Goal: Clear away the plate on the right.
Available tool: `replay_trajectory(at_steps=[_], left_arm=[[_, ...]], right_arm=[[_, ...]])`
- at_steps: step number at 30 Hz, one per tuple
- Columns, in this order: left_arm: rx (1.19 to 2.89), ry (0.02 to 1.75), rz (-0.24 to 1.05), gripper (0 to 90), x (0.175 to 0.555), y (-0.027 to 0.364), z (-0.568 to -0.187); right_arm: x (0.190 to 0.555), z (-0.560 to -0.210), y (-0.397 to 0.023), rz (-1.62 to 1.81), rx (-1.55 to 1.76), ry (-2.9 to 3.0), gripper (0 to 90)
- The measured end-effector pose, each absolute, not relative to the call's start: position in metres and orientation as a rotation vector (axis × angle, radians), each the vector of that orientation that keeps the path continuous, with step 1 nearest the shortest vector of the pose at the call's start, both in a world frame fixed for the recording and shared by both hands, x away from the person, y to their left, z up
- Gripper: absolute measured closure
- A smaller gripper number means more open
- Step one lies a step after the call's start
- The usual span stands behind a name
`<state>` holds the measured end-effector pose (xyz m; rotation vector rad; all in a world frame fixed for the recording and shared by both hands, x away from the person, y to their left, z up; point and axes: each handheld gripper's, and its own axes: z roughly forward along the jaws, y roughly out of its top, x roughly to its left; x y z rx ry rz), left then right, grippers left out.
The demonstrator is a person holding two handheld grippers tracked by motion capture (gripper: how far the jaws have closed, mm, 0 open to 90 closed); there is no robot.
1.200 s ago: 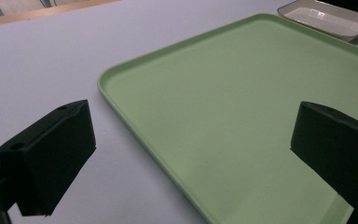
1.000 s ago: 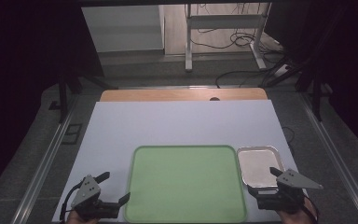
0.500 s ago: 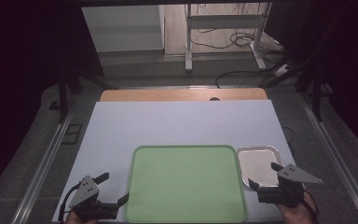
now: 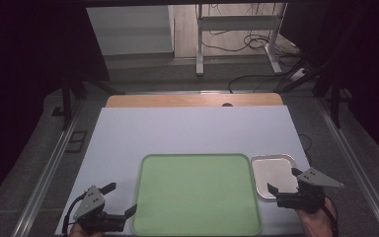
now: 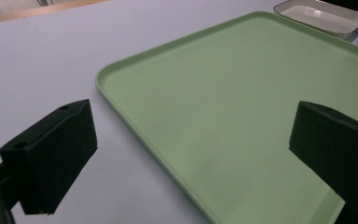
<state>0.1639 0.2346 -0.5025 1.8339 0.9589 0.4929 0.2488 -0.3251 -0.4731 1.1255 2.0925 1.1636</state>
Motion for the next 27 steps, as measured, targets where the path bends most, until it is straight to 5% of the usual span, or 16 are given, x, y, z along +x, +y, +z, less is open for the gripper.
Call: replay_trajectory(at_steps=[27], left_arm=[[1.836,0.954,0.481,0.7,0.165,0.235,-0.503]], right_arm=[[0.281,-0.48,-0.339,1.091,1.292,2.011,0.0]])
